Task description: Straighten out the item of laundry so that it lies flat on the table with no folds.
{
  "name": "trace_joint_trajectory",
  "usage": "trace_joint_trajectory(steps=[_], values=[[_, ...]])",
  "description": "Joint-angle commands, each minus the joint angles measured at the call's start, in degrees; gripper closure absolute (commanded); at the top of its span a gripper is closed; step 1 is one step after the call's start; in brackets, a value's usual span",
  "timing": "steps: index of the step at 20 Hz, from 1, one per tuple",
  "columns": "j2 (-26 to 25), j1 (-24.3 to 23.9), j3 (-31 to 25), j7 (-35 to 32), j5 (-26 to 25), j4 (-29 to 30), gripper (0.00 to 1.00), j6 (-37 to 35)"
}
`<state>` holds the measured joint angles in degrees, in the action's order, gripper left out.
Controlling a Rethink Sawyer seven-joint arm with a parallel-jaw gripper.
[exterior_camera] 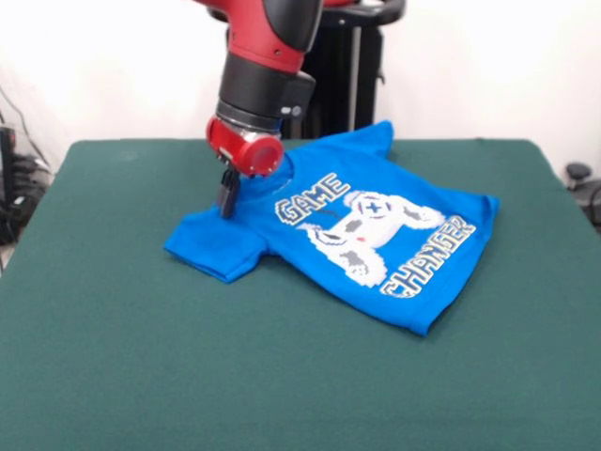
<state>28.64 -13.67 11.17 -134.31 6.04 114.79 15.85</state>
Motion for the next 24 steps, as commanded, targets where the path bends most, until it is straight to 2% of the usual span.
trace_joint_trajectory(steps=[1,3,4,16,20,24], values=[[-0.36,0.05,-3.33,-4.20,-0.57,-2.08,1.00,-5.95],[-0.51,0.12,-3.29,-3.87,-1.07,-2.29,1.00,-5.82],[-0.68,0.51,-2.95,-3.95,-1.16,-2.40,0.00,-5.38],[-0.05,-1.91,-5.10,-4.33,-3.19,-2.22,0.00,-5.62],[2.25,-2.61,-7.09,-5.74,-4.04,0.92,0.00,-6.55],[3.06,-1.36,-9.17,-9.30,-3.06,4.96,0.00,-5.01]])
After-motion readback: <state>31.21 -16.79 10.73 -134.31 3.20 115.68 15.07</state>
